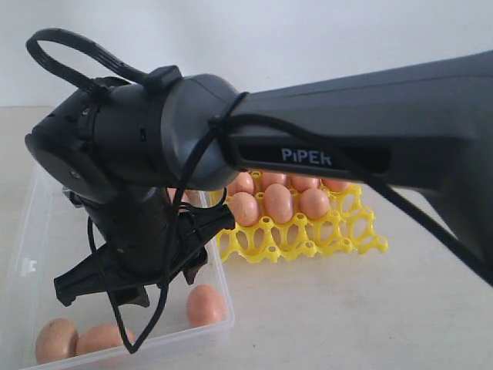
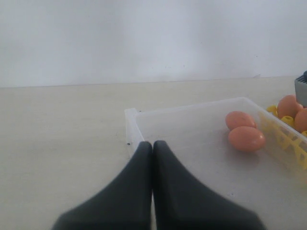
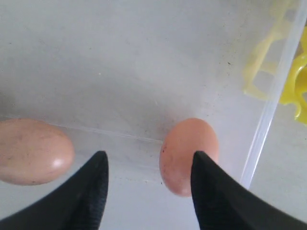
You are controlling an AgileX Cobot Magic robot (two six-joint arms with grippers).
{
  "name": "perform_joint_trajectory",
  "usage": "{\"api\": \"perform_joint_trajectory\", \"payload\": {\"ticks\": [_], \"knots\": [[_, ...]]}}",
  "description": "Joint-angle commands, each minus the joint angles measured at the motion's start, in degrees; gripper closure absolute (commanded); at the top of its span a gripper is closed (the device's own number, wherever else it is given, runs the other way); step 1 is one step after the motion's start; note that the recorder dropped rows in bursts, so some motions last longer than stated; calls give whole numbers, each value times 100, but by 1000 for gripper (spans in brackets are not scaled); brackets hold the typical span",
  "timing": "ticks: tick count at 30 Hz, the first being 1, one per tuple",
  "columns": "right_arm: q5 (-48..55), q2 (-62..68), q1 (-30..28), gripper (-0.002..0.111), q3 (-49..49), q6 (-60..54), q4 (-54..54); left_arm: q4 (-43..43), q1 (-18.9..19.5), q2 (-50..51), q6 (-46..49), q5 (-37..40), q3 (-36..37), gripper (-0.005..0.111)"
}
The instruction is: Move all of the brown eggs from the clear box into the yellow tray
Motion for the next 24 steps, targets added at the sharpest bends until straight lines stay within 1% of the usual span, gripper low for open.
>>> {"api": "perform_joint_trajectory", "payload": {"ticks": [1, 8, 17, 24], "knots": [[47, -21, 8, 58, 251, 155, -67, -31, -23, -17, 3, -7, -15, 111], [-61, -21, -2, 58, 416, 279, -411, -31, -23, -17, 3, -7, -15, 111], [-66, -21, -31, 58, 432, 302, -367, -31, -23, -17, 3, -7, -15, 111], [-111, -21, -31, 58, 811, 474, -343, -31, -23, -17, 3, -7, -15, 111]]}}
